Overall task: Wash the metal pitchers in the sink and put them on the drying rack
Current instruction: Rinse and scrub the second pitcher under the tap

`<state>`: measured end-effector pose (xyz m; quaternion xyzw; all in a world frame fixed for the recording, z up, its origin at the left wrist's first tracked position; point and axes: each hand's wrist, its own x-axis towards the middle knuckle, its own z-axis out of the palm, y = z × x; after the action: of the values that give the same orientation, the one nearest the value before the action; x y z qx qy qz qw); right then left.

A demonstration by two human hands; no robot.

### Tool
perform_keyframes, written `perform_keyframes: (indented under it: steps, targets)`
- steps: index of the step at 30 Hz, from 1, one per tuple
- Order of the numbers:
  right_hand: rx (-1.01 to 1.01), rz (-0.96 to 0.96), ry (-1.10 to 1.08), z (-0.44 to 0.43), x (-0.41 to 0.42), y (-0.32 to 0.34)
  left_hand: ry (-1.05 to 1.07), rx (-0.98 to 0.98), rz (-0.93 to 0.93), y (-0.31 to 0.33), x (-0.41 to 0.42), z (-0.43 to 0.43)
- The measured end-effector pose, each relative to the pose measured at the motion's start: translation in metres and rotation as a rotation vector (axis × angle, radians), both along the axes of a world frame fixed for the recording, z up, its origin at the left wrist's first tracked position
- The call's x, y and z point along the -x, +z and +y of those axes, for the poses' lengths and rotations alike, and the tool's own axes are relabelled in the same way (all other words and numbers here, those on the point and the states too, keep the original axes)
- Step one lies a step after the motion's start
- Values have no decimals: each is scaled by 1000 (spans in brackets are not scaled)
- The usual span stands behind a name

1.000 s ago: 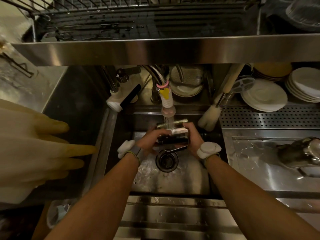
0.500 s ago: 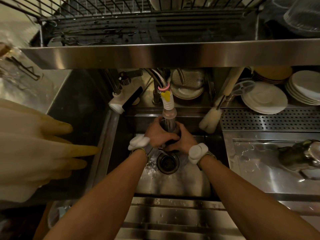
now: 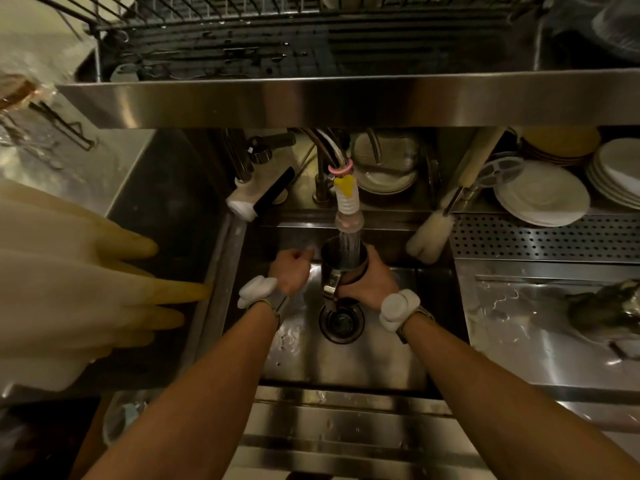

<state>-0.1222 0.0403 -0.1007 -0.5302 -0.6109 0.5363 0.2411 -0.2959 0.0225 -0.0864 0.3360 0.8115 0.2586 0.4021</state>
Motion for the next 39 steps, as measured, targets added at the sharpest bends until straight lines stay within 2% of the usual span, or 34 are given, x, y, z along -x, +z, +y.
perform_keyframes:
  steps: [3, 8, 12, 16, 20, 23, 25, 29, 33, 37, 39]
  targets:
    - [21, 11, -114, 4, -10, 0, -48, -1, 77, -6, 4, -1]
    - [12, 1, 4, -2, 4, 4, -45, 15, 75, -12, 9, -1]
    - [21, 17, -116, 6, -7, 4, -57, -20, 87, -9, 10, 1]
    - [6, -4, 3, 0, 3, 6, -52, -18, 124, -2, 10, 6]
    - [6, -4, -82, 8, -8, 5, -66, -40, 122, 1, 8, 7]
    - [3, -22, 6, 6, 2, 10, -64, -31, 140, 0, 8, 7]
    - [10, -31, 57, 4, -1, 9, -51, -27, 131, 1, 7, 8]
    - [-2, -34, -41, 9, -12, 9, -43, -19, 119, 0, 6, 4]
    - [34, -42, 71, 4, -4, 12, -79, 4, 100, 2, 7, 3]
    - [19, -64, -21, 9, -13, 12, -112, 7, 66, 5, 5, 0]
    - [54, -81, 19, 10, -8, 16, -124, 7, 37, 9, 2, 0]
